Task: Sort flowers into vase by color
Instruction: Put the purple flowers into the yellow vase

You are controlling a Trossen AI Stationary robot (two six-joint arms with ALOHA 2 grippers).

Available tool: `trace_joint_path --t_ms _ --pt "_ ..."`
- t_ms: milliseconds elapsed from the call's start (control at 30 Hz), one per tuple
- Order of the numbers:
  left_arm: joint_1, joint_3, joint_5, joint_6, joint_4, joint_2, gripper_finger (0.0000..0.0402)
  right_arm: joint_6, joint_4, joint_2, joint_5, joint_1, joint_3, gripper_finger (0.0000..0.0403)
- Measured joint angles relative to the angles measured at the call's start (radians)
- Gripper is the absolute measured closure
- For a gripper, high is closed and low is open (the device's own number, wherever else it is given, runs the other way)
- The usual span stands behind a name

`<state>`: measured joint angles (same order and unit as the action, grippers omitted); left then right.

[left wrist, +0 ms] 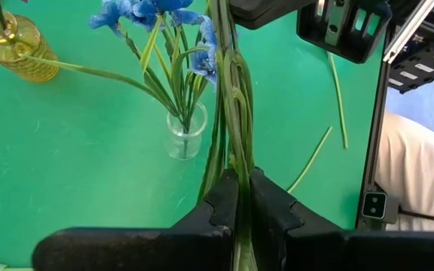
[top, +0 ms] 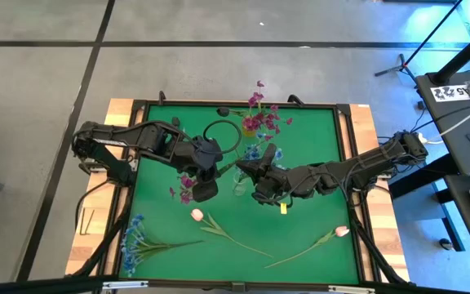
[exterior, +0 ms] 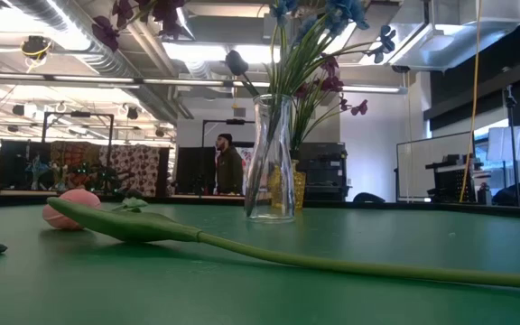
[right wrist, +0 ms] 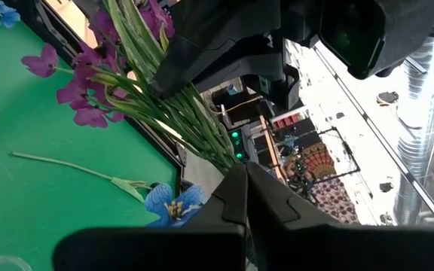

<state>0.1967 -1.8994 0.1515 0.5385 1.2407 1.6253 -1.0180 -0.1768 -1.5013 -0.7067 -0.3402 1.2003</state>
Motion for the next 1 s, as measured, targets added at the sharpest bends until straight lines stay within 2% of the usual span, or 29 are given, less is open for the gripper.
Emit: trace_joint_path --t_ms 100,367,533,633,767,1000 --pt "0.000 0.000 -0.002 -0.006 0.000 0.000 0.0372 0.000 0.000 0.000 -0.001 0.000 0.000 0.0402" --pt "0.000 -0.001 0.019 -0.034 0.000 0.000 0.0294 0.000 0.001 0.000 -0.027 0.001 0.000 0.0402" --pt "0.001 -0.064 0.029 -0.031 0.000 0.000 0.0261 -0.004 0.000 0.000 -0.081 0.001 0.000 0.0402" --pt "0.007 -0.130 0.041 -0.049 0.003 0.000 0.0251 -0.004 0.000 0.000 -0.115 0.001 0.000 0.0402" --pt "0.028 -0.194 0.105 -0.086 0.003 -0.001 0.0245 -0.004 0.000 0.000 -0.133 0.001 0.000 0.0402" --pt "0.072 -0.207 0.127 -0.071 0.052 -0.001 0.0244 -0.011 -0.002 0.019 -0.191 -0.015 -0.001 0.0402"
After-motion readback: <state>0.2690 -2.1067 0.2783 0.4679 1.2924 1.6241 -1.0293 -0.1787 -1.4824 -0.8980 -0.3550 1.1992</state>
